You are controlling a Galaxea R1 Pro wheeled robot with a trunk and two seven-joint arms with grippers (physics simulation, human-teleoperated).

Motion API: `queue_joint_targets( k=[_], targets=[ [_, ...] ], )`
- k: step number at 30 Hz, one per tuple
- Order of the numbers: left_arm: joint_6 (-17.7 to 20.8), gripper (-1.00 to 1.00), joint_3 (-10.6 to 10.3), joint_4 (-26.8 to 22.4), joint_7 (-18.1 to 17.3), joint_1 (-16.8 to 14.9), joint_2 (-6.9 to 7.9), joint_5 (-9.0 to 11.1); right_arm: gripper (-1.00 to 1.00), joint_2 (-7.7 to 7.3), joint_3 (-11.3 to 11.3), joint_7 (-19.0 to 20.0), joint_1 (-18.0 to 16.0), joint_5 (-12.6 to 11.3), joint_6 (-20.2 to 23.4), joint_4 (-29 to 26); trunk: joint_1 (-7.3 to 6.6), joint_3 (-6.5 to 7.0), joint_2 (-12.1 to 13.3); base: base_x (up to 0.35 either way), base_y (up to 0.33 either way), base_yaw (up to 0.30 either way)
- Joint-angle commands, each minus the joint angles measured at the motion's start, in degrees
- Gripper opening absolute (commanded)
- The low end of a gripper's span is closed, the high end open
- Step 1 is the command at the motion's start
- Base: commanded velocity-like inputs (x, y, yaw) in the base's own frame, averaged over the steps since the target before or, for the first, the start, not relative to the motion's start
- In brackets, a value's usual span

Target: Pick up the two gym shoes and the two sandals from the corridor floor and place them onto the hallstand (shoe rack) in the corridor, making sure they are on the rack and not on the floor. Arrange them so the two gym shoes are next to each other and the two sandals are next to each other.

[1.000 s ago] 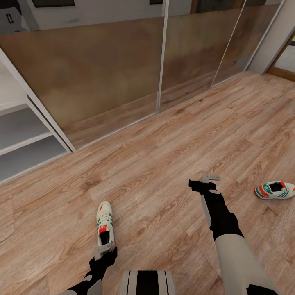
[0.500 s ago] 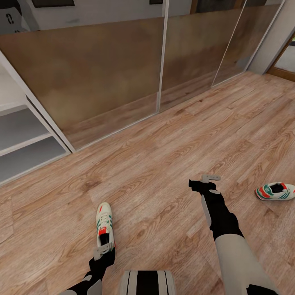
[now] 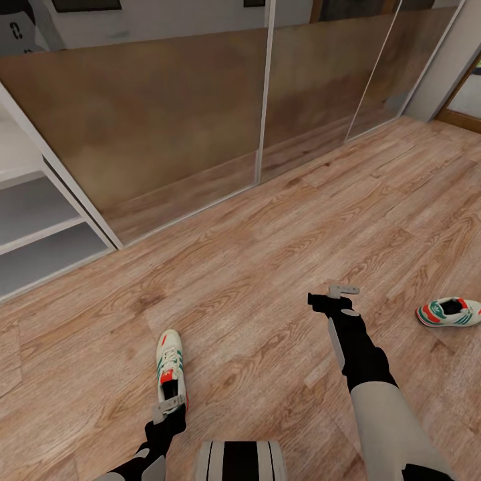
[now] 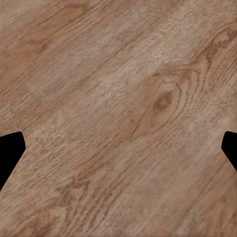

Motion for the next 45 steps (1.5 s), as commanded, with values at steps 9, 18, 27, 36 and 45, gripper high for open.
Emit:
queue_joint_targets(
  k=[9, 18, 27, 36, 45],
  targets=[
    [-0.17, -1.0, 0.55, 0.06, -0.04, -0.05, -0.01, 0.15, 1.0, 0.06, -0.11, 0.08, -0.02, 0.48, 0.32, -0.08, -0.01, -0.04, -0.01, 0.0, 0.0, 0.0],
    [-0.17, -1.0, 0.58, 0.06, -0.04, -0.01, -0.01, 0.14, 1.0, 0.06, -0.11, 0.08, -0.02, 0.48, 0.31, -0.08, -0.21, 1.74, 0.09, 0.0, 0.0, 0.0],
    [0.64, -1.0, 0.66, -1.62, 0.04, -0.08, 0.14, -0.05, 1.0, 0.06, -0.11, 0.08, -0.02, 0.48, 0.32, -0.08, -0.45, 3.73, 0.21, 0.0, 0.0, 0.0],
    [28.58, -1.0, 0.14, -25.35, 0.05, -0.39, 0.16, -0.97, 1.0, 0.05, -0.01, 0.08, -0.02, 0.48, 0.32, 0.0, -0.68, 5.72, 0.33, 0.0, 0.0, 0.0],
    [44.91, -1.0, -3.4, -48.06, 0.04, -0.56, -2.14, -10.0, 1.0, 0.09, 0.26, 0.13, -0.02, 0.48, 0.31, -0.01, -0.91, 7.72, 0.46, 0.0, 0.0, 0.0]
  ],
)
